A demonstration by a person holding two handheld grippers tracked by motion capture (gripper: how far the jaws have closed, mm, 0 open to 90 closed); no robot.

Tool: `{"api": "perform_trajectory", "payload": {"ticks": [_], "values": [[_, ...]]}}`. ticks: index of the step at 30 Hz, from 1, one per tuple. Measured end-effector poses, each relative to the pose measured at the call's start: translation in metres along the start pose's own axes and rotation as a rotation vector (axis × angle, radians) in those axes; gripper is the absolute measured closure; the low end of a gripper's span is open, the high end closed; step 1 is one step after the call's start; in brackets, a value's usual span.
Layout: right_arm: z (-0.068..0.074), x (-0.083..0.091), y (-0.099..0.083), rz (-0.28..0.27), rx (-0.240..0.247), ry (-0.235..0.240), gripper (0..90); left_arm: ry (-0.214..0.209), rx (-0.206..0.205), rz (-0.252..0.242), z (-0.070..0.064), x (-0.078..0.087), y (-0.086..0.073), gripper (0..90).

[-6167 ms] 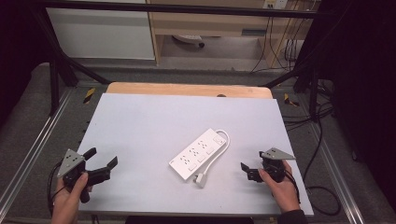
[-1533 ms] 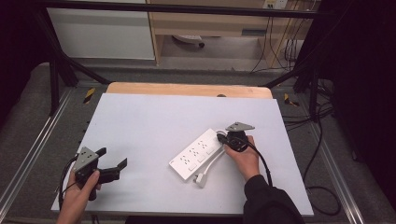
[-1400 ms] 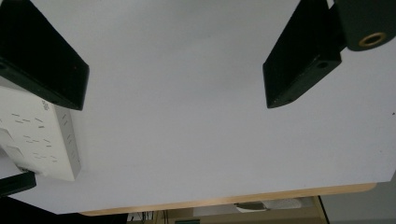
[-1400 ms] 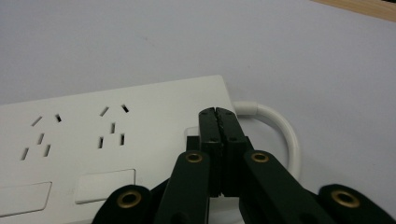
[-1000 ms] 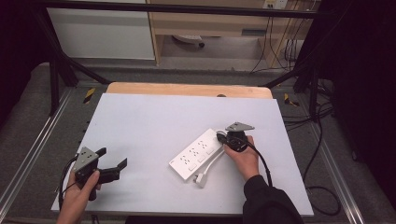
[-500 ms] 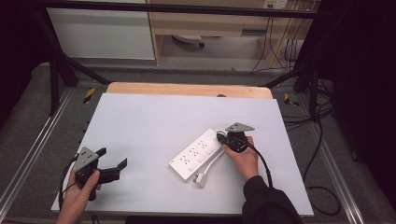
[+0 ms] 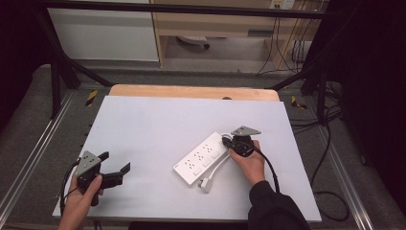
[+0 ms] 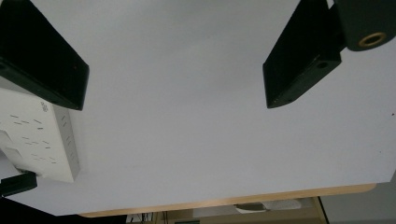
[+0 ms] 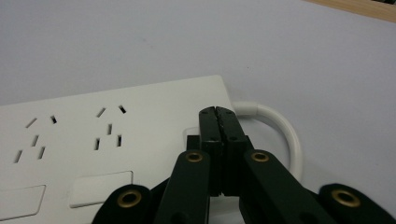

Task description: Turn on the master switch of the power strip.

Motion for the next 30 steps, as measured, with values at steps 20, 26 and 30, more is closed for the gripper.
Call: {"api": "perform_trajectory", "payload": {"ticks": [20, 26, 30], "values": [[0.0008, 0.0, -0.0005, 0.002, 0.008, -0.005, 90.0, 0.003, 0.002, -0.001, -0.0002, -0.0001, -0.0001, 7.2], [0.0011, 0.0002, -0.0008, 0.003, 0.013, -0.007, 90.0, 0.001, 0.001, 0.0, -0.0002, -0.0002, -0.0001, 7.2], [0.0013, 0.0001, -0.0008, 0.004, 0.016, -0.007, 90.0, 0.002, -0.001, 0.002, -0.0003, -0.0002, -0.0004, 7.2]]}}
Point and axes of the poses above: each handheld gripper's, and its own axes: x roughly backward along the jaws, y roughly out of its top, z roughly to its left, the point moved 6 cm from there along -x, roughly forward along the jaws, and after that the axes turned 7 degrees about -z, right-handed, at the moved point
